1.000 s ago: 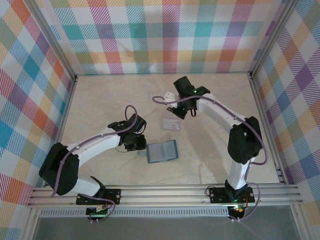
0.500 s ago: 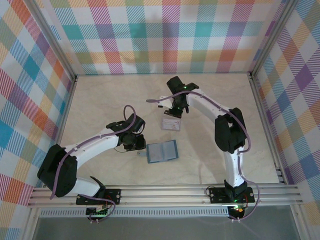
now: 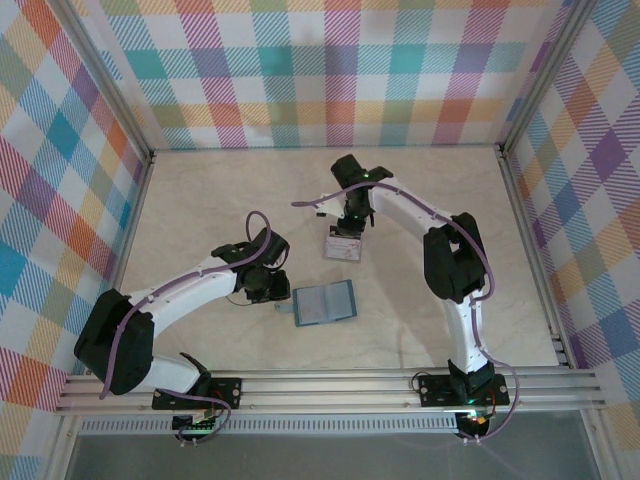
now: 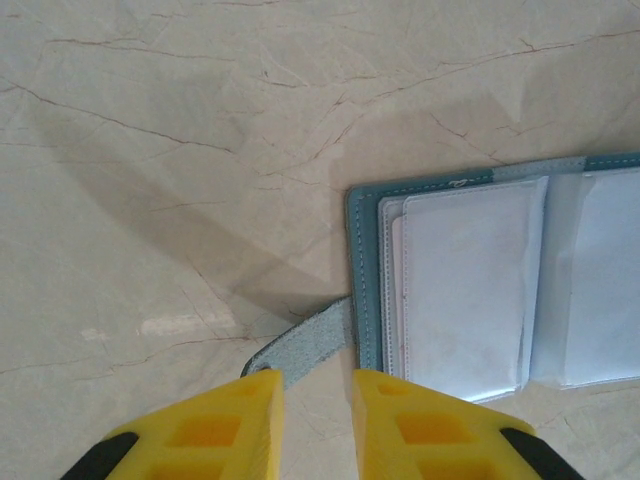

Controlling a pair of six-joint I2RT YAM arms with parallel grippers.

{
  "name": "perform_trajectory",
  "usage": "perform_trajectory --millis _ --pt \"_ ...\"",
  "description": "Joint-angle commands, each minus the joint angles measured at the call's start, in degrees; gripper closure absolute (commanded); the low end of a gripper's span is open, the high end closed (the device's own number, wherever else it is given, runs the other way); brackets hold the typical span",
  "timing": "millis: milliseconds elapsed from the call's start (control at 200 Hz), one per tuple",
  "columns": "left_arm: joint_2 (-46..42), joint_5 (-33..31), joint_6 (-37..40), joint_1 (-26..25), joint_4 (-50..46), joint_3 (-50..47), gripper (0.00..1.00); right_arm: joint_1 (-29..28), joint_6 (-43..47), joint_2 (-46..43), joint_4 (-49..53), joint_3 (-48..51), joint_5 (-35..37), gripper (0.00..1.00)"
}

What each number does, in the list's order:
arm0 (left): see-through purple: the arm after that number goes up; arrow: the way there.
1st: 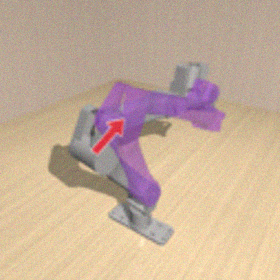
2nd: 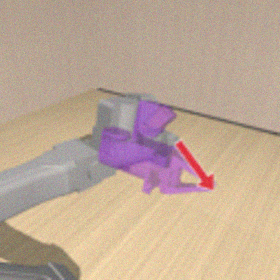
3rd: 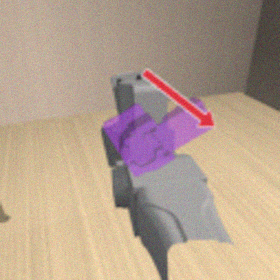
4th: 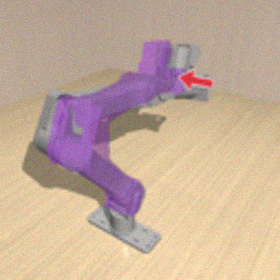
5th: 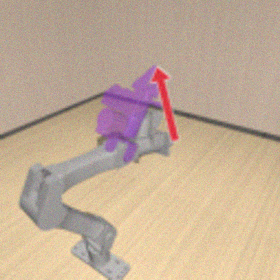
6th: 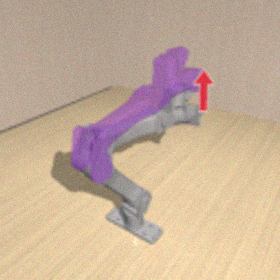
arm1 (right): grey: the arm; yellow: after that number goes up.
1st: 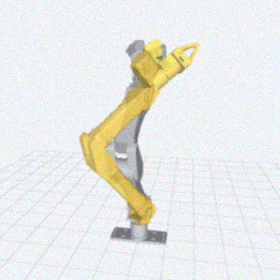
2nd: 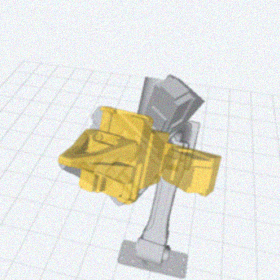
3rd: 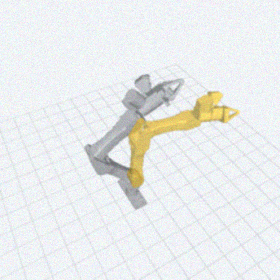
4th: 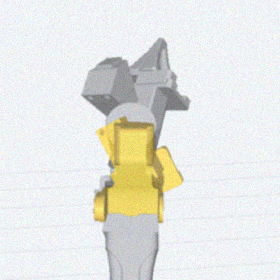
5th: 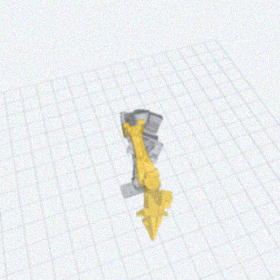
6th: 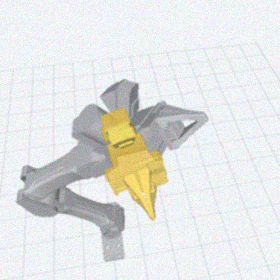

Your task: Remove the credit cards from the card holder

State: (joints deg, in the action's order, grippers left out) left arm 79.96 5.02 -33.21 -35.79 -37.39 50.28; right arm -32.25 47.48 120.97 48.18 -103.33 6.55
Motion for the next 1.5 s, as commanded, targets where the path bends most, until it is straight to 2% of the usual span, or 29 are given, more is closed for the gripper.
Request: perform_trajectory --millis 0,265,565,845,1180,1495 --pt "-1.45 0.51 0.13 0.65 -1.02 -0.89 0.75 0.26 -0.90 -3.39 -4.83 0.29 3.00 0.68" --pt "-2.37 0.12 0.29 0.63 -1.20 -1.42 0.75 0.17 -2.31 -6.89 -7.59 1.38 3.56 0.66" --pt "-3.19 0.19 0.39 0.63 -1.40 -1.44 0.75 0.15 -12.31 -15.24 -9.60 7.40 -1.74 0.65" --pt "-2.84 2.24 0.25 1.68 0.94 -2.74 0.75 -0.61 -30.92 -24.04 -11.04 16.08 -5.34 0.66" --pt "-1.04 5.55 1.81 2.82 3.13 -3.40 0.75 -4.48 -55.40 -34.46 -15.81 30.14 -11.16 0.67" --pt "4.56 12.66 2.76 2.75 6.09 -2.53 0.80 -5.02 -73.07 -36.48 -19.17 38.05 -20.51 0.75"
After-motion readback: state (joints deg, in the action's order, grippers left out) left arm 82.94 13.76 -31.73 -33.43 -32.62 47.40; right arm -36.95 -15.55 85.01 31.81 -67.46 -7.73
